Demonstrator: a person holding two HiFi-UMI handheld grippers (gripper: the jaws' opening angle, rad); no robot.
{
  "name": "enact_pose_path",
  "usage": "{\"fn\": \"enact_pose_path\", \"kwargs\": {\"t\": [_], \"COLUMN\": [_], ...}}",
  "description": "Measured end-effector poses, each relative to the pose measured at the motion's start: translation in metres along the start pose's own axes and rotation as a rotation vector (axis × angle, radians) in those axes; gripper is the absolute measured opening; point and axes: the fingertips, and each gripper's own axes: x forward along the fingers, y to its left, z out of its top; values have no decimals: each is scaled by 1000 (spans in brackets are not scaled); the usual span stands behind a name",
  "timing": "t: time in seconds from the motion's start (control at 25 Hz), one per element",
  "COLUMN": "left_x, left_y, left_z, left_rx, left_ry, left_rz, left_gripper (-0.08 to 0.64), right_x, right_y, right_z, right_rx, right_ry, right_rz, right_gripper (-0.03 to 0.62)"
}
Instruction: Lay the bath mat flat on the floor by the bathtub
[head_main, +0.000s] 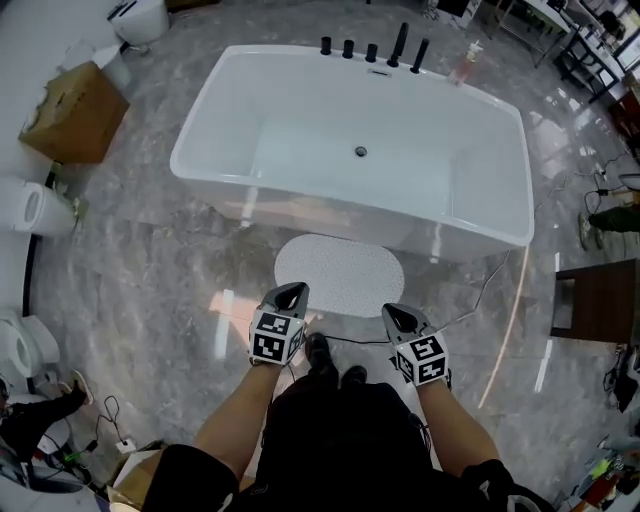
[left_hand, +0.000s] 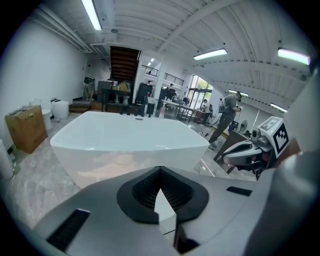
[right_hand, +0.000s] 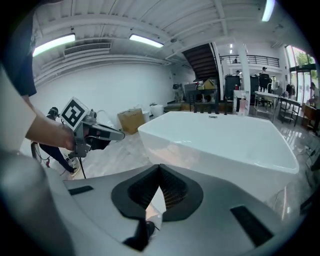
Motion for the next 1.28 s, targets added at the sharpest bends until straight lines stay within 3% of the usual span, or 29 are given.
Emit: {"fn": "enact_pose_path", "kwargs": {"t": [0.12, 0.32, 0.48, 0.84, 1.28], "left_x": [-16, -34, -48, -88, -101], "left_y": [-10, -21, -28, -38, -93], "left_z": [27, 66, 98, 138, 203], "left_rx": [-9, 58, 88, 88, 95], "left_ry": [-33, -88, -140, -233, -346], "left_rz": [-24, -44, -57, -8, 60], "left_gripper": [11, 11, 11, 11, 11], "right_x": [-18, -44, -67, -99, -164], "right_y": [7, 17, 14, 13, -44], "right_z": [21, 57, 83, 132, 198], "right_rx": [2, -16, 23, -28, -71], "right_ry": [-31, -103, -169, -270, -418], "right_rz": [-16, -51, -79, -38, -12], "right_gripper": [17, 17, 17, 17, 17]}}
